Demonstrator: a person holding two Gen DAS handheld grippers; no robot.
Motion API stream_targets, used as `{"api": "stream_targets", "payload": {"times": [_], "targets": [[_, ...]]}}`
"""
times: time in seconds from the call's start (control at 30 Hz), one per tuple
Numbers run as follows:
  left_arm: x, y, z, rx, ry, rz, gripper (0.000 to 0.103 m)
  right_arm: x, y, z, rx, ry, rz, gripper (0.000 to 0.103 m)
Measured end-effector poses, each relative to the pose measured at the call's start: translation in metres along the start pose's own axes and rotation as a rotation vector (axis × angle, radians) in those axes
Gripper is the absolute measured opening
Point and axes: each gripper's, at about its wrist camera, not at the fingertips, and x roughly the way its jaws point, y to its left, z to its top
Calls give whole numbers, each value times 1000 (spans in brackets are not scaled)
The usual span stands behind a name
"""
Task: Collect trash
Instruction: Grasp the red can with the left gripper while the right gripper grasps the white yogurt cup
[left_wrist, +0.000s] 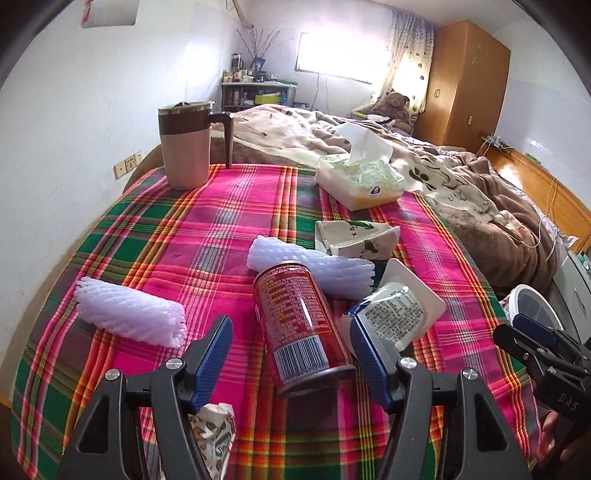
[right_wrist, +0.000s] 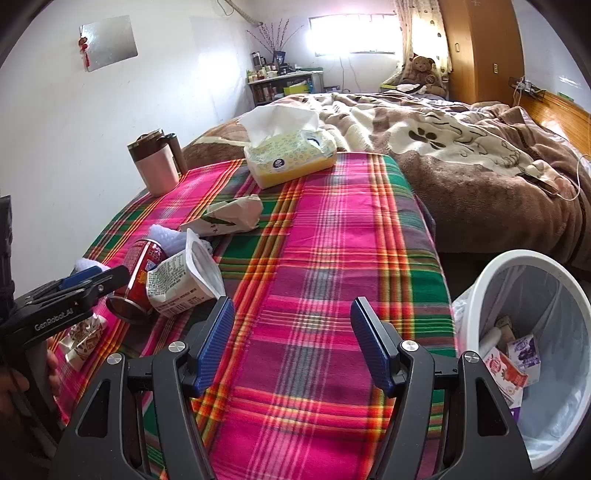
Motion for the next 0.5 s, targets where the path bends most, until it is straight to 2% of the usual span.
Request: {"api": "stream_targets", "payload": {"times": [0.1,0.3,0.4,0.5], "targets": [[9,2,3,16,18,9,66,3,6,2,1,8,6,67],[26,7,7,6,66,-49,66,10,20,3,15,25,37,67],[27,9,6,33,59,-12,66,14,27,3,29,44,58,67],[30,17,7,23,72,-11,66,19,33,3,49,61,88,67]]}}
